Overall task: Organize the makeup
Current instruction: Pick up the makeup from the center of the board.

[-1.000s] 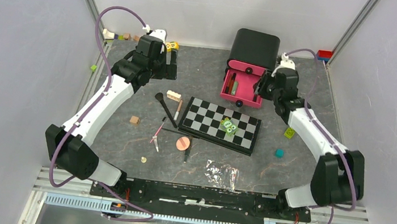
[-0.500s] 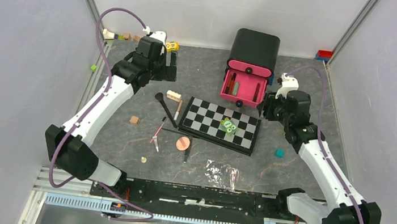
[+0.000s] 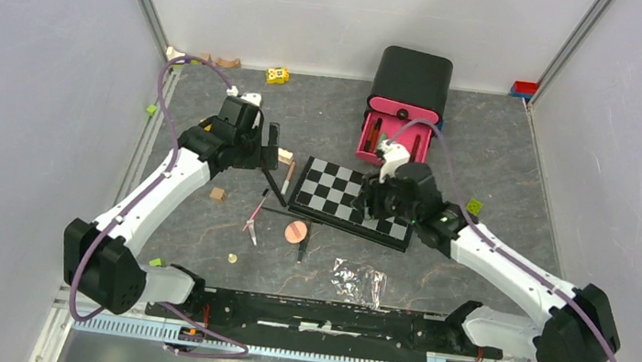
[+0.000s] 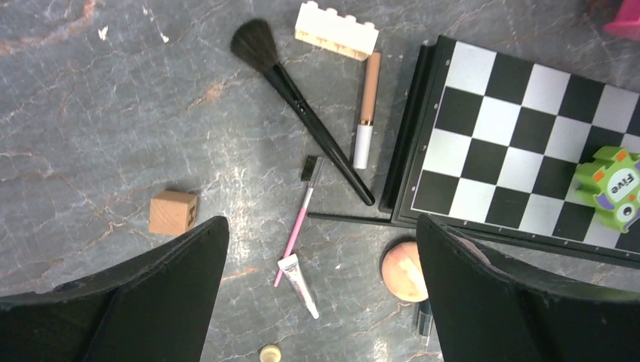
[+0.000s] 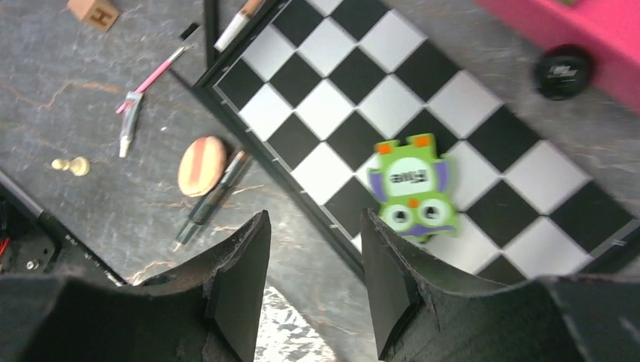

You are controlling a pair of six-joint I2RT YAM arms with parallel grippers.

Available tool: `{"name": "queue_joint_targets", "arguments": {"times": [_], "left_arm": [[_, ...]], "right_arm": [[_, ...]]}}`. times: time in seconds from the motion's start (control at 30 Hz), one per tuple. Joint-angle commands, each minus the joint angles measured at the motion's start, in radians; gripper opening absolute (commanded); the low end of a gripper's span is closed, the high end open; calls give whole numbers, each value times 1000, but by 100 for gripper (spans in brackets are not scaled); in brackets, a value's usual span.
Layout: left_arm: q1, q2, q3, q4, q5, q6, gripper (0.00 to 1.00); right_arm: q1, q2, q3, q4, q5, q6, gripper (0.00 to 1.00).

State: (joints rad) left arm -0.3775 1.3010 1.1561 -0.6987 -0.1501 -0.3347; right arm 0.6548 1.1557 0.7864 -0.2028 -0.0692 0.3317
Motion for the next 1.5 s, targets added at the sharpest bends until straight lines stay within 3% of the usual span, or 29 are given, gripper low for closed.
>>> {"name": "queue_joint_targets", "arguments": {"times": [0.0, 0.23, 0.43, 0.67, 1.07, 1.2, 1.47], "left_arm": [[3, -52, -15, -14, 7, -46, 100], [2, -72, -22, -40, 23, -31, 100], [1, -123, -112, 0, 142, -109, 96], [-34, -168, -333, 157, 299, -274, 87], [-127, -130, -452, 281, 247, -345, 68], [-127, -120, -459, 283, 231, -336, 67], [-126, -124, -319, 151, 97, -250, 69]], "right_arm": [[142, 67, 35, 74, 101, 114, 53], [321, 196, 41, 159, 156, 266, 53], [333, 305, 31, 271, 75, 346, 53], [333, 418, 83, 299, 26, 384, 51], [327, 509, 154, 250, 53, 371, 46], [328, 503, 157, 212, 61, 347, 45], [381, 496, 131, 136, 144, 335, 59]]}}
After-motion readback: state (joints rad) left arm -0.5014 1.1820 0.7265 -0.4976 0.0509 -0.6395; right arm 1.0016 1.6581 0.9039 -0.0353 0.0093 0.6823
